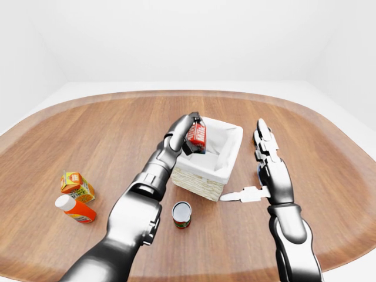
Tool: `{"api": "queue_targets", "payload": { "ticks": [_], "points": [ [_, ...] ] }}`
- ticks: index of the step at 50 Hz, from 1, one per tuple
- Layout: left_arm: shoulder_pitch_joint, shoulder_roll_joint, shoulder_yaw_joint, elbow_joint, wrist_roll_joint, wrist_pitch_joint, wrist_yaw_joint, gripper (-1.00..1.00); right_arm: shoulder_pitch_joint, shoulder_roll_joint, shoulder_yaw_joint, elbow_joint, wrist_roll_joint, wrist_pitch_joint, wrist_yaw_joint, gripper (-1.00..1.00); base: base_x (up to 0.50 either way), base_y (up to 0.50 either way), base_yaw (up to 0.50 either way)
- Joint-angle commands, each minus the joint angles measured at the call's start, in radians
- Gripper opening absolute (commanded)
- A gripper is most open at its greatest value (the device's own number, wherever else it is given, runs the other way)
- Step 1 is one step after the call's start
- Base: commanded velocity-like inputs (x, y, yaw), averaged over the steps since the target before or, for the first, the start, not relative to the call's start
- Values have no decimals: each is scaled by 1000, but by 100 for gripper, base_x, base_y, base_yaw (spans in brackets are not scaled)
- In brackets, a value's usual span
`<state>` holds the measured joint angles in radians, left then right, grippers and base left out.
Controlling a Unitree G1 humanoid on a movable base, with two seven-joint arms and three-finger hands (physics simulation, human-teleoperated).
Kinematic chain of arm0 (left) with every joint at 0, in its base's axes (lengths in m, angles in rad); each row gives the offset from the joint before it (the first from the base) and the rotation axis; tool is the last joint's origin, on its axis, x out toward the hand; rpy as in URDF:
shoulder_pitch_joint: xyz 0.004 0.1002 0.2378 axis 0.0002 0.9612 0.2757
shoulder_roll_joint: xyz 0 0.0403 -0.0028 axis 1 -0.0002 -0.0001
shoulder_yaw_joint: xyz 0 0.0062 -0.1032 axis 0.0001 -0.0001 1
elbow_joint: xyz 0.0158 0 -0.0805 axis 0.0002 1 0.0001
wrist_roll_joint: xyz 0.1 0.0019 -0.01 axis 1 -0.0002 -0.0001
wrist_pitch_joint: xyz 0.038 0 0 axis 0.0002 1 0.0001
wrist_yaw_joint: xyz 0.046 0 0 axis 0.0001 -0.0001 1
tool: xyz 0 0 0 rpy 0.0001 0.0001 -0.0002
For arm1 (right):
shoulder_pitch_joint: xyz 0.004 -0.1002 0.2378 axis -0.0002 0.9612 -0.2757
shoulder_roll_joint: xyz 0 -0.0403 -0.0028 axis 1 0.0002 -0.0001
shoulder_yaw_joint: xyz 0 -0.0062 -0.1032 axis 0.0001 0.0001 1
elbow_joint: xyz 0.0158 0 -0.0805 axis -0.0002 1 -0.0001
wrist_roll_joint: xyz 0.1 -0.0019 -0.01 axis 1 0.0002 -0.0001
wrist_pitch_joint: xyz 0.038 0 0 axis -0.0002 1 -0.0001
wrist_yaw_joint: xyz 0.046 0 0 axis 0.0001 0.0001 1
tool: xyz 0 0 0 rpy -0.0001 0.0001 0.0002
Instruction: Pick the milk and place it in the basket.
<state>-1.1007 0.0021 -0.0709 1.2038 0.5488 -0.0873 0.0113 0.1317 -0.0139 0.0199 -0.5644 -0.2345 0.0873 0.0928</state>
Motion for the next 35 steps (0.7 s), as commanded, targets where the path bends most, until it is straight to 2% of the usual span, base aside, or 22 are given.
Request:
{"api": "queue_targets", "payload": {
  "ticks": [1, 35],
  "points": [
    [-7, -13, 35, -12, 3, 0, 28, -100, 3, 0, 4, 3, -1, 0, 0, 100, 0, 0, 0],
    [20, -30, 39, 48, 20, 0, 66, -100, 9, 0, 9, 13, 0, 0, -3, 100, 0, 0, 0]
  ]
}}
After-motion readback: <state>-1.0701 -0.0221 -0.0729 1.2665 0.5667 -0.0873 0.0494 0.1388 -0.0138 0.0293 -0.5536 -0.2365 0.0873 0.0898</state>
